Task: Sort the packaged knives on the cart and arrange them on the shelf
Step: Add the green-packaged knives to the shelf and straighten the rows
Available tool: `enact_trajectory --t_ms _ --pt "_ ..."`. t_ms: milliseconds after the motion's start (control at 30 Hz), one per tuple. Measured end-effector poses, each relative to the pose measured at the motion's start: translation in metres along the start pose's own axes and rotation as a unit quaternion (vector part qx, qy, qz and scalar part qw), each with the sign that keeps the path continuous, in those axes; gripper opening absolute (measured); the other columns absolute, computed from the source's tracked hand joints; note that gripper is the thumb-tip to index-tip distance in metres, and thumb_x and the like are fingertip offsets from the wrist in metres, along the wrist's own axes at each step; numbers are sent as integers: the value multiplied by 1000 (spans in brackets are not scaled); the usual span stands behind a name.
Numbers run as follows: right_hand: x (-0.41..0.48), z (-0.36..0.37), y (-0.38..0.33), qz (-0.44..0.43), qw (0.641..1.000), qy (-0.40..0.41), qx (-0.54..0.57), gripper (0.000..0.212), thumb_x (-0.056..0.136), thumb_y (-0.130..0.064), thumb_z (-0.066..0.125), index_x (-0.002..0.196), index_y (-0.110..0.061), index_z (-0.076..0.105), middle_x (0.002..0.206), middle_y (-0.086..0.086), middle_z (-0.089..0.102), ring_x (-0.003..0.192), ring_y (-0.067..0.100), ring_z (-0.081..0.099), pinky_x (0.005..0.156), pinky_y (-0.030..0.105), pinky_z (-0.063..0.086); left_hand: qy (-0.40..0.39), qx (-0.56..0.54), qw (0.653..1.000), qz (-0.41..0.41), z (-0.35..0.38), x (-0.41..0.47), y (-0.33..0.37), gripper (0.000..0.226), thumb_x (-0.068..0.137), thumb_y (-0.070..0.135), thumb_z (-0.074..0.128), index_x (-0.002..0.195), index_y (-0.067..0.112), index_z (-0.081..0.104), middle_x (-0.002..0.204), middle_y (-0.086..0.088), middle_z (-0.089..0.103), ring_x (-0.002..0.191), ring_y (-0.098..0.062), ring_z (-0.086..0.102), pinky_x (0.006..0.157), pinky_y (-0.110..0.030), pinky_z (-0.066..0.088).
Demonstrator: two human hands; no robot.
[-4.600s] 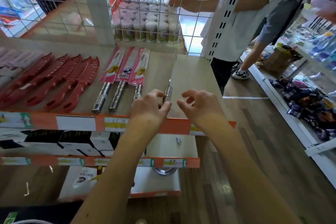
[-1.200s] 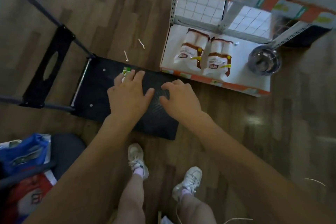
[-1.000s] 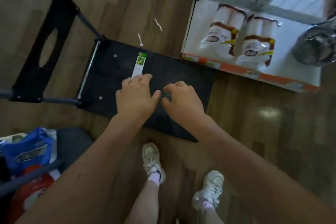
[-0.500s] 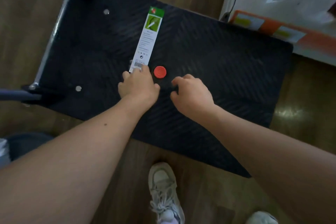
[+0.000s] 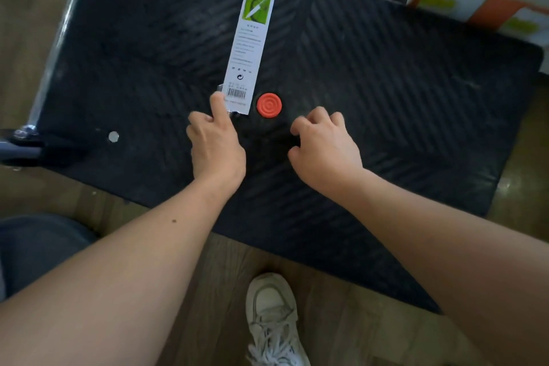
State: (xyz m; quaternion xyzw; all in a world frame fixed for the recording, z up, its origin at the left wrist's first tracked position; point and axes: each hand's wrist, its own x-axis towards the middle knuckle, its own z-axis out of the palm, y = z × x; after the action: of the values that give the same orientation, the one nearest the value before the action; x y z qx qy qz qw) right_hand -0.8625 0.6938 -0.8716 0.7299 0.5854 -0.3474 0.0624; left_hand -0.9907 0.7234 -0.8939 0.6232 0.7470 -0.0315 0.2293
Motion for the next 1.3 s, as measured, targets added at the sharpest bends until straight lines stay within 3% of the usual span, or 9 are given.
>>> enact_trajectory --t_ms 133,300,500,600,767,900,967,1100,1300 --pt "-13 -18 5 1 998 -53 19 27 92 -20 46 115 -12 58 120 5 50 114 25 43 78 33 41 -6 -48 999 0 -14 -12 15 40 90 -5 45 125 8 33 97 -10 46 94 -27 39 73 -24 23" --pt "-46 -54 14 22 993 -101 52 23 89 -18 48 104 -12 63 109 5 62 98 24 58 79 33 51 -8 -140 990 -11 -44 -48 52 42 87 -8 47 121 14 37 98 -4 42 99 -23 44 73 -24 31" --pt "-106 -140 29 15 997 1 69 30 91 -28 51 118 -19 58 117 4 55 105 21 55 84 34 49 8 -244 970 14 -111 -116 124 37 90 2 52 120 18 38 119 -10 54 105 -27 54 77 -27 43" --pt "-156 -198 38 10 996 53 77 37 91 -30 52 127 -22 52 123 2 52 109 20 53 85 32 48 9 -274 961 32 -163 -159 160 36 90 5 53 120 21 40 117 -9 55 105 -28 55 87 -37 48" --pt "-275 -305 56 -19 989 117 86 40 94 -32 49 134 -26 46 133 -1 47 121 19 46 93 32 44 9 -313 947 76 -264 -255 223 37 89 3 54 116 23 41 111 -6 55 98 -23 57 81 -36 49" --pt "-378 -391 75 -25 978 182 101 37 94 -34 48 131 -27 48 131 -3 49 118 15 46 92 26 40 0 -354 928 116 -346 -343 281 37 90 4 53 114 29 39 102 5 52 92 -15 56 81 -33 51" --pt "-426 -431 84 -23 970 210 117 35 94 -34 47 129 -27 51 129 -4 50 115 13 47 86 22 36 3 -376 914 150 -381 -384 311 39 90 4 52 116 31 40 94 14 51 87 -9 56 71 -23 51" --pt "-515 -501 106 -9 961 243 134 36 93 -32 49 128 -29 52 132 -5 50 121 16 46 98 28 37 2 -408 886 219 -437 -458 372 40 90 2 52 112 33 40 91 19 51 79 6 54 59 -7 46" --pt "-611 -578 150 53 941 306 134 35 92 -35 51 126 -28 55 128 -4 53 114 16 50 92 25 40 -5 -421 847 324 -503 -529 465 37 90 6 55 113 34 46 95 16 58 78 2 59 59 -8 50"
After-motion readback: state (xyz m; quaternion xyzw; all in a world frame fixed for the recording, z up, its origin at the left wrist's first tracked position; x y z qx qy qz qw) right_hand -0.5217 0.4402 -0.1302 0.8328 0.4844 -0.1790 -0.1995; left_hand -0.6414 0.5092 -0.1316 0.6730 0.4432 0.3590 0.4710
